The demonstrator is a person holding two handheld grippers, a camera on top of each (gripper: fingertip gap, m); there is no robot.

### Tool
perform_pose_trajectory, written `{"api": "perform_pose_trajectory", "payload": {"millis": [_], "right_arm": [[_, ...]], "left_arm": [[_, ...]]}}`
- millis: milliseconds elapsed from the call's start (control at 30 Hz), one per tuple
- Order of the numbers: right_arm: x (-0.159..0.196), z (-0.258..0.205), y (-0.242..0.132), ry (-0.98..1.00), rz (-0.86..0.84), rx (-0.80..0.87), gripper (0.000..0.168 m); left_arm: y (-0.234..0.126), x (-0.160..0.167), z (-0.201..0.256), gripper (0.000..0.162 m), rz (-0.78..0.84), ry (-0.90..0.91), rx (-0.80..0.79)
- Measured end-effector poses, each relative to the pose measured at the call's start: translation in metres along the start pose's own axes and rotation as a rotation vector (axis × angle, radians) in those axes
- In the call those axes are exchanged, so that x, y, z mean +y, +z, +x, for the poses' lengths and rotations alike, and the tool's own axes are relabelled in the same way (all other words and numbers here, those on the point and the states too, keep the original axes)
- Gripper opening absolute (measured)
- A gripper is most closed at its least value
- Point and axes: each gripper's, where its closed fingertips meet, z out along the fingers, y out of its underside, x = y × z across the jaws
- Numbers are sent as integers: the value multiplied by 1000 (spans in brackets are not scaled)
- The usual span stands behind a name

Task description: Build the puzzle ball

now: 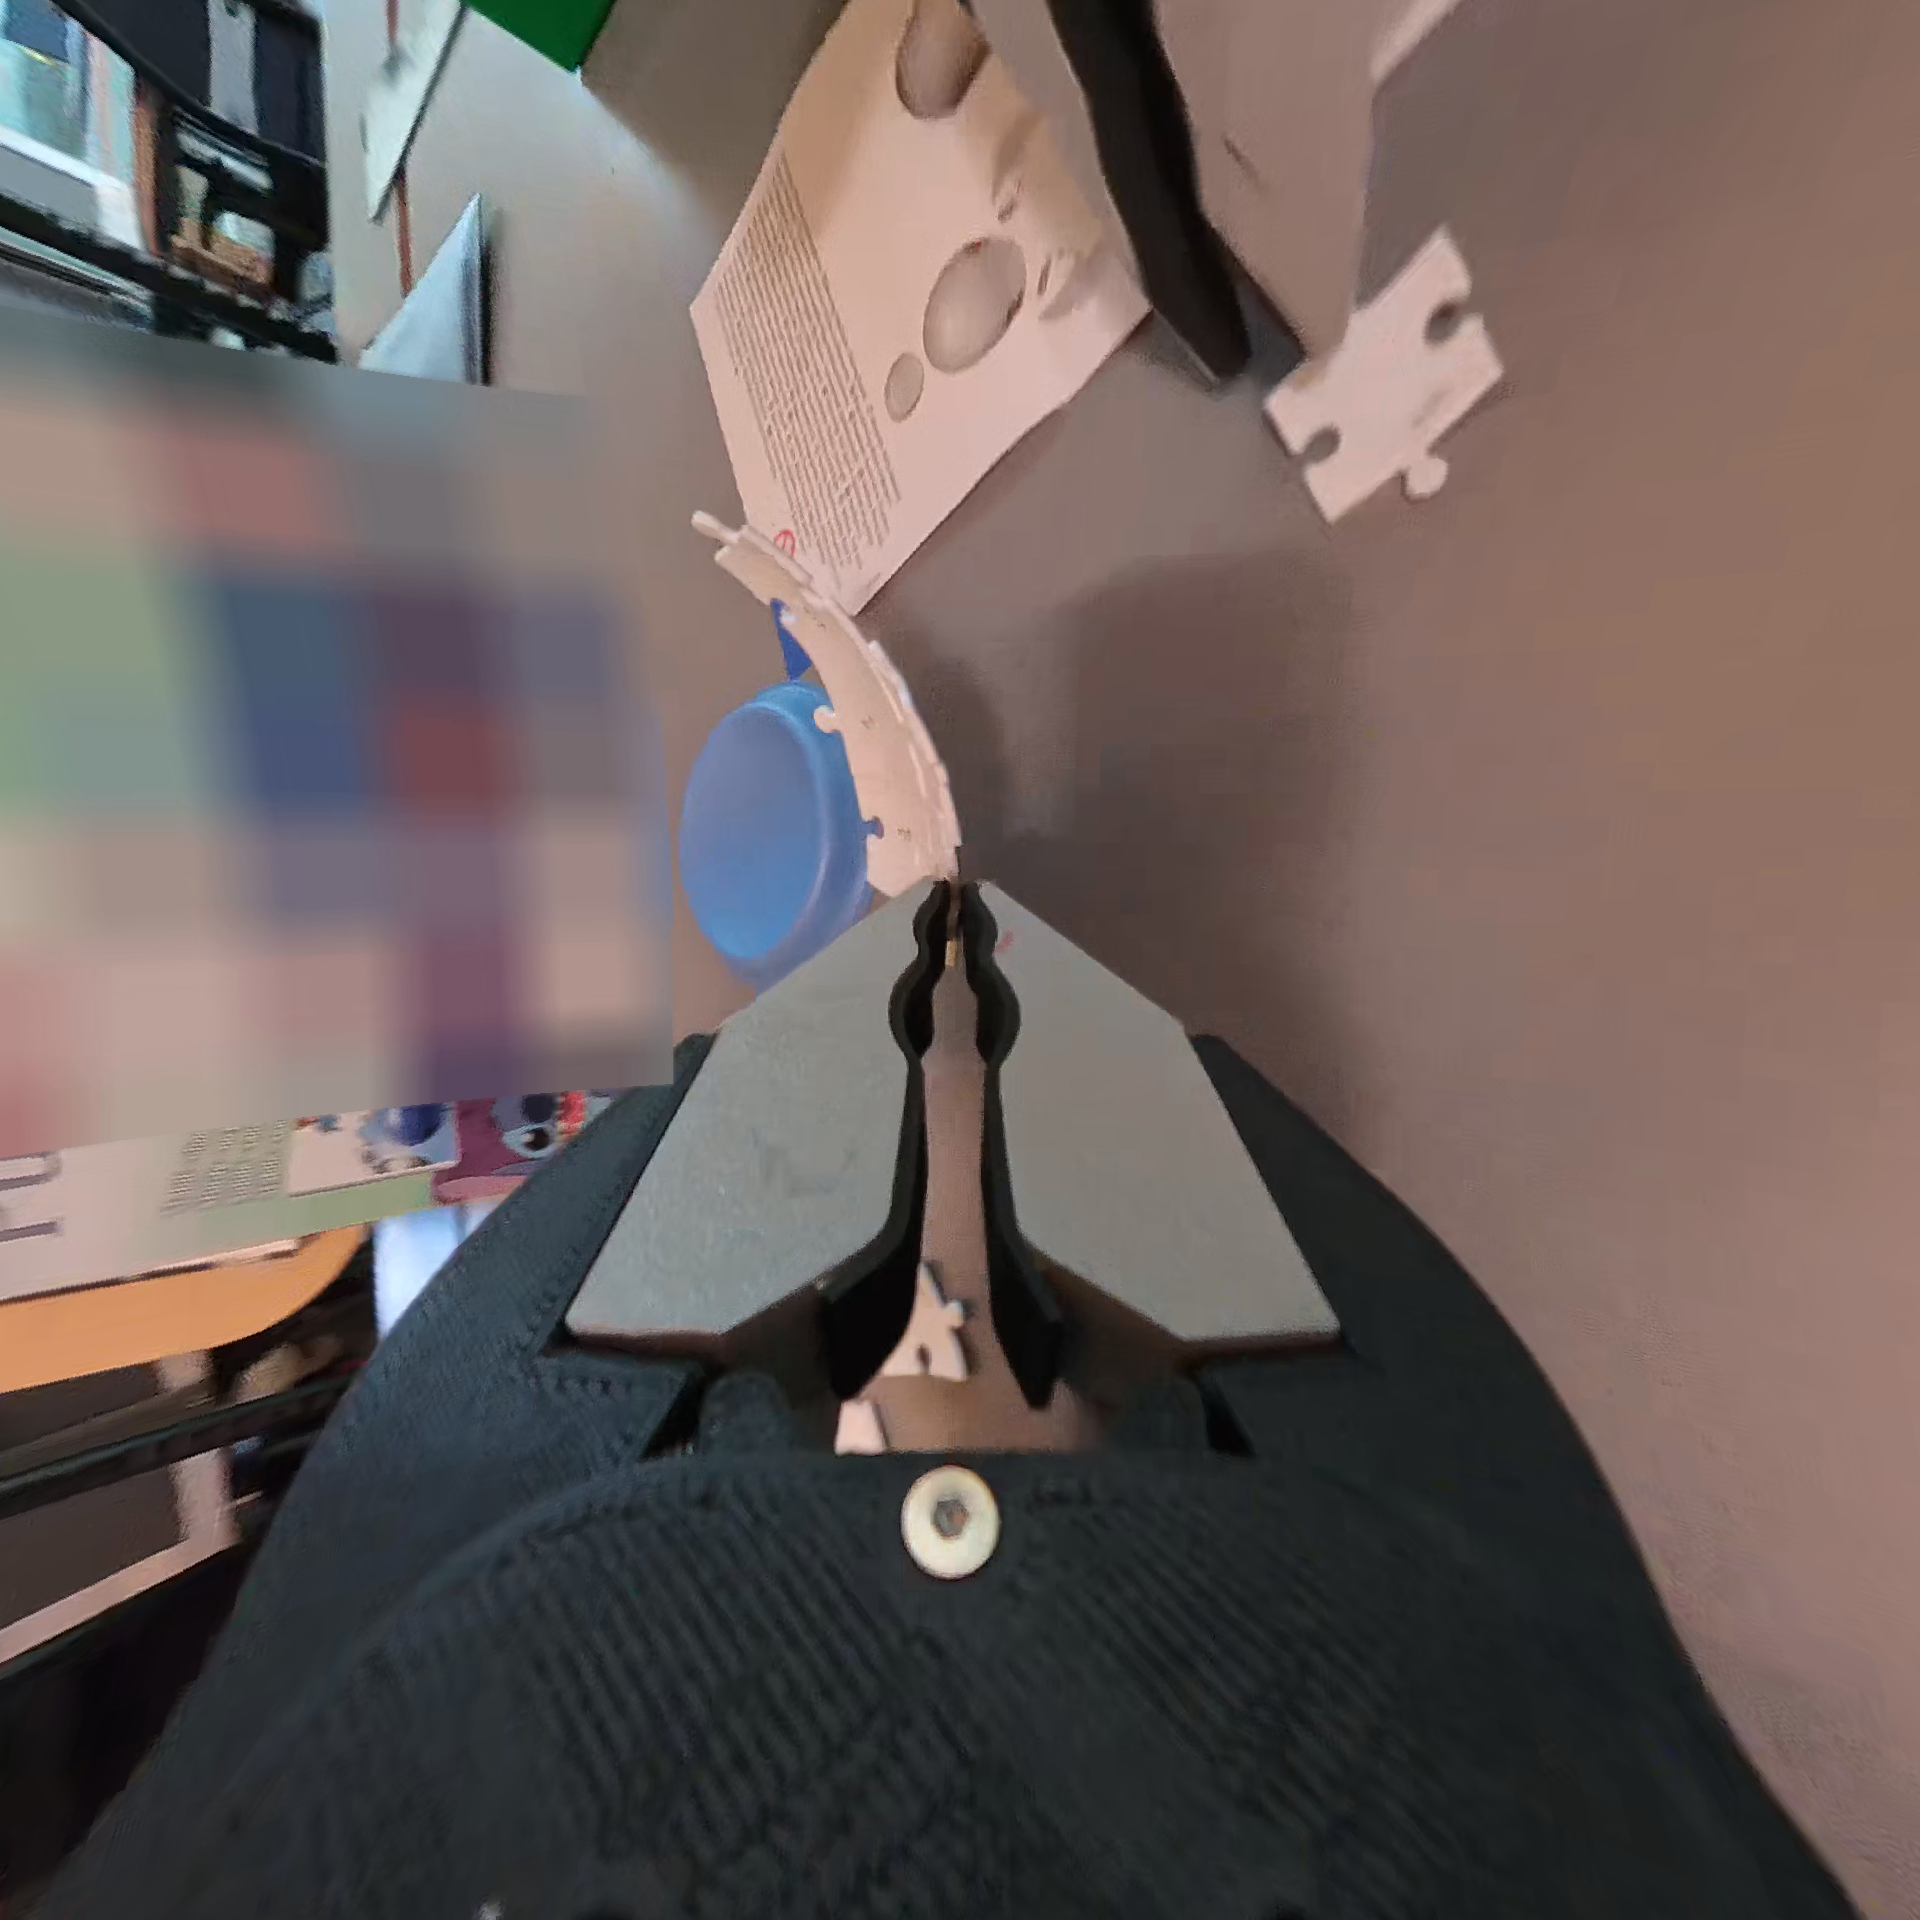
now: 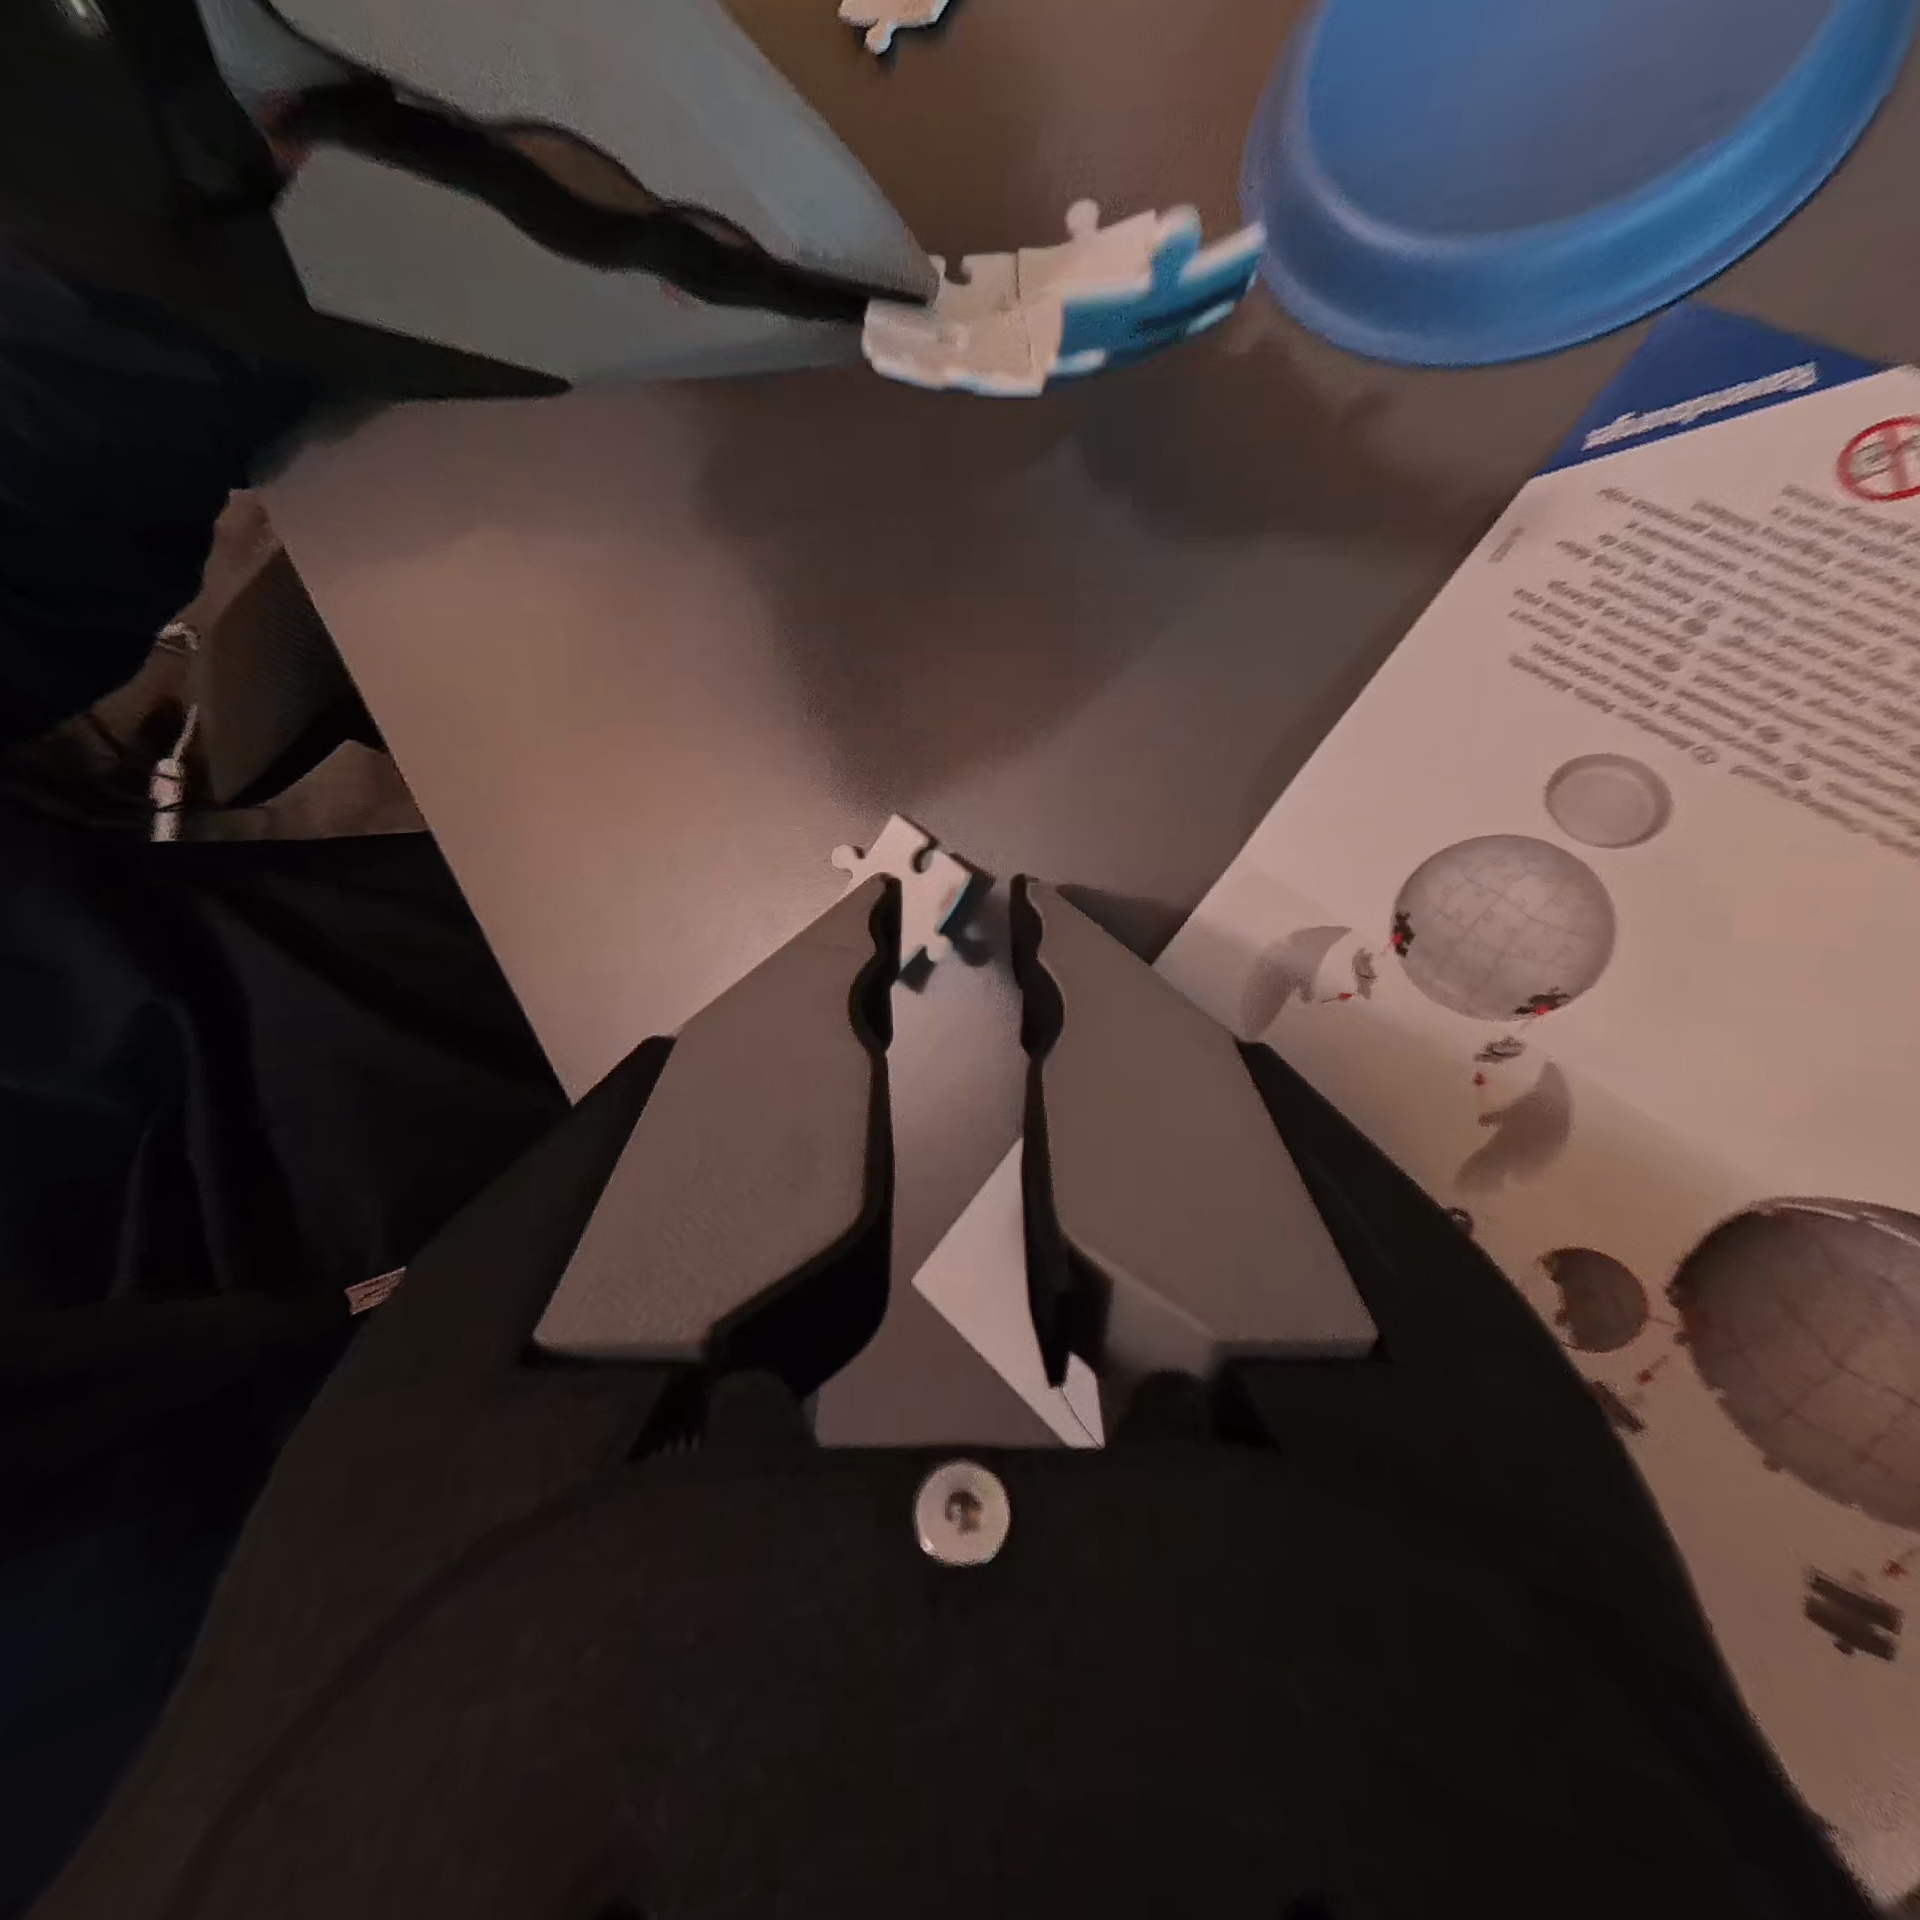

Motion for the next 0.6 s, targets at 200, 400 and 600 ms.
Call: {"api": "perform_pose_trajectory", "payload": {"millis": [200,400,600], "right_arm": [[-5,10,-18,14,49,157,25],[20,-11,-14,14,11,269,32],[32,-27,-2,8,3,293,30]], "left_arm": [[3,8,1,0,-104,173,-117],[5,17,3,0,-184,262,-177],[4,10,14,0,-142,273,-149]]}}
